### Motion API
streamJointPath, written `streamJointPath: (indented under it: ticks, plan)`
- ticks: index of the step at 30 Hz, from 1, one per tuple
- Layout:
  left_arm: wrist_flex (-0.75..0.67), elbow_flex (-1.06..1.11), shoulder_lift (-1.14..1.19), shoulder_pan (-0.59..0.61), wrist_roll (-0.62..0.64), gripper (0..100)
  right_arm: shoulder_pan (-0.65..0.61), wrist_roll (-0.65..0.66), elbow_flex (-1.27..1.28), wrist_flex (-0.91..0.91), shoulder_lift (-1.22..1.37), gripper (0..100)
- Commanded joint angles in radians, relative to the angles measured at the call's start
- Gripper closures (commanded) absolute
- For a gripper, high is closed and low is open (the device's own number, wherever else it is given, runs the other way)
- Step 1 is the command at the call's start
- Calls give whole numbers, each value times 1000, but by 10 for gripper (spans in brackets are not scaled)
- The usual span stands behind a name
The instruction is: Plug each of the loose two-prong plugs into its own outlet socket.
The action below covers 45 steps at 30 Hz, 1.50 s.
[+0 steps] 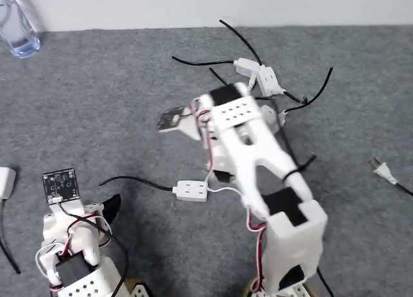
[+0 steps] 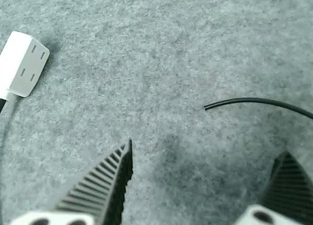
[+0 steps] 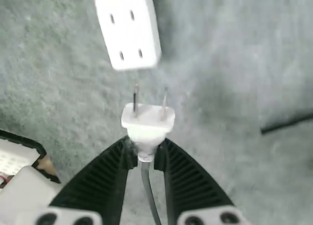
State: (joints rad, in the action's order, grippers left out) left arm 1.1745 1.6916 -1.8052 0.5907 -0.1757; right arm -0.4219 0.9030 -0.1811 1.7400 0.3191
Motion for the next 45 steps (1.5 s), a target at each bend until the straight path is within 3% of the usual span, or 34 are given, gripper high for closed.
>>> streamJointPath:
  ticks: [1,8,18,22,28,45]
  plan:
    - [5,-8,-15,6,-5,583,65,26,21,38,-128,991]
    - [5,-8,-15,6,-5,583,99,58,180,27,-234,991]
    - [5,-8,-15,6,-5,583,163,63,509,-341,-242,990]
    - [5,-8,-15,6,-3,583,186,63,514,-349,-242,961]
    - [5,-8,-15,6,-3,583,182,57,529,-340,-236,779]
    - [5,-8,-15,6,-3,583,33,18,597,-374,-243,812]
